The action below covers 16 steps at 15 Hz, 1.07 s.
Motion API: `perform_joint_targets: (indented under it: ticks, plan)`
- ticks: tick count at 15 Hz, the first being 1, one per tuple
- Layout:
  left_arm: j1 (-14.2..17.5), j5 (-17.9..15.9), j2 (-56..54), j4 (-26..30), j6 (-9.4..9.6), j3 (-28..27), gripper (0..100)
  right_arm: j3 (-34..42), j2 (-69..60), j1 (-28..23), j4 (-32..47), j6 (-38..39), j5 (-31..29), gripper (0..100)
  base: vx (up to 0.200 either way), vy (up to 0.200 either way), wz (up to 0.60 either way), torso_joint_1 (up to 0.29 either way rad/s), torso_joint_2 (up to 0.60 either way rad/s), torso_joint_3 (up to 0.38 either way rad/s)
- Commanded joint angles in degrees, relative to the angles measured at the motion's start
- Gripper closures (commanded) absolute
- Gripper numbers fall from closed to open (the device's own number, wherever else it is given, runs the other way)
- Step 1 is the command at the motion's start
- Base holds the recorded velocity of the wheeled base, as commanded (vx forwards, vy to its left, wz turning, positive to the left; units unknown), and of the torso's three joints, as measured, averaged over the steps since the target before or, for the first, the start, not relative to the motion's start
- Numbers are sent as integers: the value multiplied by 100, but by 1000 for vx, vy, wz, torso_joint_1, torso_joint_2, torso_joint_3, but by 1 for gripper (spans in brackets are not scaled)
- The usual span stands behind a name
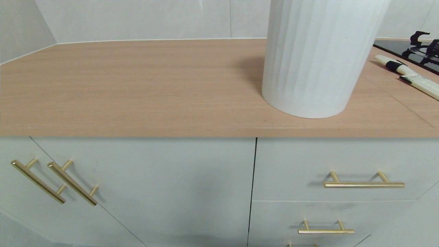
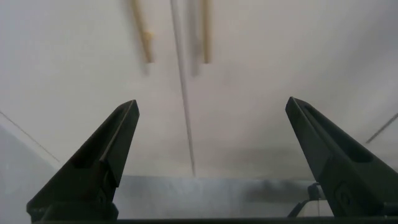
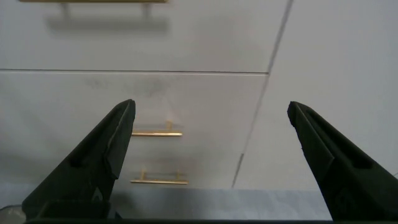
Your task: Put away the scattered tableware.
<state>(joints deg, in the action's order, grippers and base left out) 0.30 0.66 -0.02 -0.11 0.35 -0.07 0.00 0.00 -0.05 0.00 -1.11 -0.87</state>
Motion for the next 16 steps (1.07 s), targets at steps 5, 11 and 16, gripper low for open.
perform_joint_targets:
  ticks: [5,11,16]
  plan:
    - [5,4,2,-7,-27,-1,0,0,9,5,0,-3,-1,0,0,-40,0,0,0,-1]
    - [5,4,2,-7,-27,-1,0,0,9,5,0,-3,-1,0,0,0,0,0,0,0]
    - [5,4,2,-7,-27,-1,0,0,9,5,0,-3,-1,0,0,0,0,42,-113,-72]
